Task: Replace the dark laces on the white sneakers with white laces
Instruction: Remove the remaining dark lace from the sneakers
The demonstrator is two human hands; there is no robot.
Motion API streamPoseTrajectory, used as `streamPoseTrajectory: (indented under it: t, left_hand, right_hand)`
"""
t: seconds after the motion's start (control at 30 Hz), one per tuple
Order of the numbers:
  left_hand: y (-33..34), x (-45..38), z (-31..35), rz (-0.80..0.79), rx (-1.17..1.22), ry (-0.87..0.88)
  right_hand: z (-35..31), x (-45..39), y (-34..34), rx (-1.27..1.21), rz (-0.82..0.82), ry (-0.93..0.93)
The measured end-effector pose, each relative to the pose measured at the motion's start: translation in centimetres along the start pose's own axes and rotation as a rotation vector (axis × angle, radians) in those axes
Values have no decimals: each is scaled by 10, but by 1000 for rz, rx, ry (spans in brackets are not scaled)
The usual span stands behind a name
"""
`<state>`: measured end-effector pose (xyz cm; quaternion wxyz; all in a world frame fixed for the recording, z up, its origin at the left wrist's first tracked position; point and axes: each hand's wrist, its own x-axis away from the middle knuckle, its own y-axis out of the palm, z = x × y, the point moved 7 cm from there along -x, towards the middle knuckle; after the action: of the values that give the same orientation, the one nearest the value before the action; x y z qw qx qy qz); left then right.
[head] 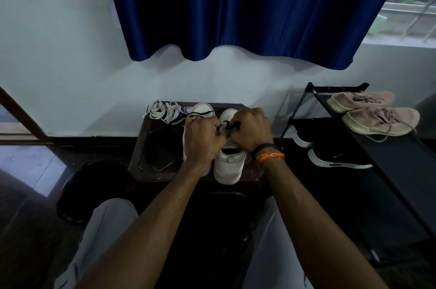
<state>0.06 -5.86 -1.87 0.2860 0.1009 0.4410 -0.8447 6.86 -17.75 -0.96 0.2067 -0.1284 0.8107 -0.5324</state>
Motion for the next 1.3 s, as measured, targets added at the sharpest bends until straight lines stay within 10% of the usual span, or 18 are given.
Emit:
streamPoseTrajectory:
  t: [0.2, 0.6, 0.93, 1.3]
  left_hand:
    - [1, 0, -1, -16, 6, -16]
    - [3, -1, -3, -17, 1, -23]
    - [5, -2, -1, -17, -41, 21]
    - [5, -2, -1, -23, -28, 32]
  right_hand:
    - [-1, -2, 1, 48, 80, 5]
    - [87, 25, -64, -39, 313, 587]
    - [56, 7, -17, -331, -58, 324]
    - [66, 2, 9, -534, -152, 463]
